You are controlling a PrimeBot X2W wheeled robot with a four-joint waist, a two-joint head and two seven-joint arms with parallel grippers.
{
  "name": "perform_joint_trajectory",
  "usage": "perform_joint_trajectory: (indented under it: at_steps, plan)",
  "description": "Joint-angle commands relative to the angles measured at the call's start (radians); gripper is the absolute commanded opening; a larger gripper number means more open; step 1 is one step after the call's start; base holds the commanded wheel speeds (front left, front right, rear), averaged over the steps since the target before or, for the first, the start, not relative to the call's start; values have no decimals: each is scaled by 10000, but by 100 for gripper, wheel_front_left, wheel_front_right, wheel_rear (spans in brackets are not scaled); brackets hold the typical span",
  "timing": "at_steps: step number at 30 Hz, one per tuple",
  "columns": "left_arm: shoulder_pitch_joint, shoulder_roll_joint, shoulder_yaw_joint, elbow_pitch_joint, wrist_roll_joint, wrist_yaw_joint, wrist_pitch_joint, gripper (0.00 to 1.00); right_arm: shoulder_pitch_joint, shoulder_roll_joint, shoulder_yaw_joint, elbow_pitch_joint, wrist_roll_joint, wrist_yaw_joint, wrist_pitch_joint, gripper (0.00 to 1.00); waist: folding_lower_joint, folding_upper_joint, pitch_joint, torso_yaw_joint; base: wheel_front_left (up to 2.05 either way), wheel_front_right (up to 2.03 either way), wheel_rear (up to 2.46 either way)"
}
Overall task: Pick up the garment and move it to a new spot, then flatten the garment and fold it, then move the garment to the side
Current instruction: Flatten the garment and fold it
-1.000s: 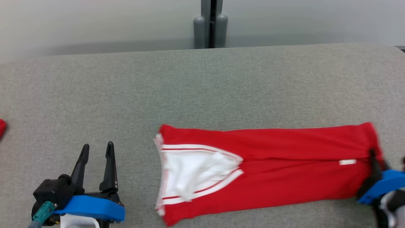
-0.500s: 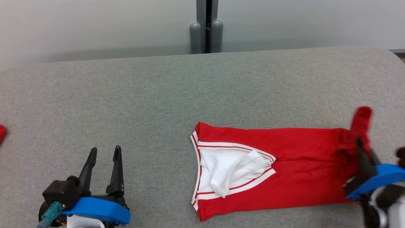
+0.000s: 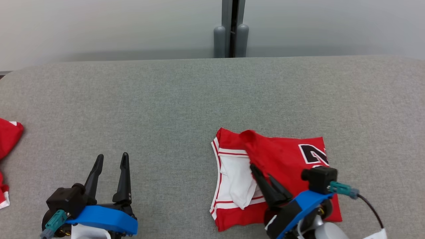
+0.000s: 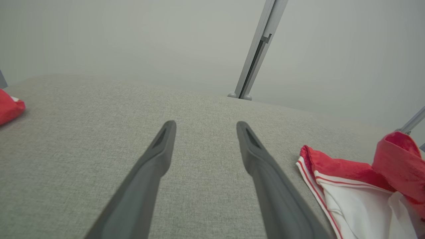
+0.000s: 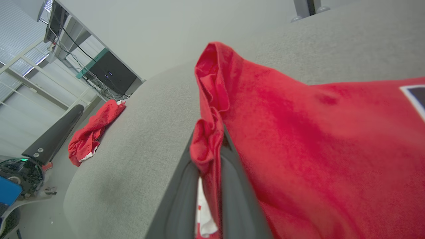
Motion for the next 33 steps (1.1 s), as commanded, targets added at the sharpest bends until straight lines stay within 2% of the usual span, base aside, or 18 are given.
perform_joint_trajectory:
  at_steps: [1, 8, 9, 11, 12, 13, 14, 20, 24, 28, 33]
  plan:
    - [-78, 18, -2, 17, -15, 31, -28, 100, -196, -31, 133, 62, 80, 4, -82, 0, 0, 0, 16, 24, 0, 0, 0]
    - [-207, -72, -55, 83, 8, 14, -54, 100, -1212, -32, 1361, 1412, 767, 4, -705, 0, 0, 0, 123, 192, 0, 0, 0]
    - [-237, -86, -67, 92, 9, 2, -58, 100, -1371, -30, 1433, 1651, 855, 4, -820, 3, 0, 0, 140, 214, 0, 0, 0]
    - [-271, -105, -63, 114, 8, -22, -67, 100, -1650, -25, 1626, 2086, 983, 4, -1031, 17, 0, 0, 172, 248, 0, 0, 0]
    - [-271, -110, -60, 129, 1, -37, -72, 100, -1794, -27, 1706, 2281, 1069, 4, -1129, 30, 0, 0, 189, 259, 0, 0, 0]
    - [-276, -118, -57, 150, -2, -50, -77, 100, -1947, -26, 1809, 2469, 1134, 4, -1242, 62, 0, 0, 206, 267, 0, 0, 0]
    - [-288, -123, -53, 162, -2, -58, -76, 100, -2099, -26, 1870, 2626, 1226, 4, -1410, 100, 0, 0, 222, 272, 0, 0, 0]
    - [-375, -152, -83, 268, 30, -108, -90, 100, -2706, -37, 2709, 2973, 2044, 4, -1985, 100, 0, 0, 274, 282, 0, 0, 0]
    - [-426, -189, -107, 292, 74, -112, -105, 100, -2964, -37, 2622, 3174, 1882, 4, -2432, 100, 0, 0, 276, 220, 0, 0, 0]
    - [-527, -276, -179, 258, 200, -146, -109, 100, -3142, -36, 1710, 3479, 627, 4, -2798, 100, 0, 0, 232, 118, 0, 0, 0]
    - [-700, -509, -349, 338, 362, -202, -132, 100, -2625, -32, -335, 3175, -1630, 4, -2903, 100, 0, 0, 82, 3, 0, 0, 0]
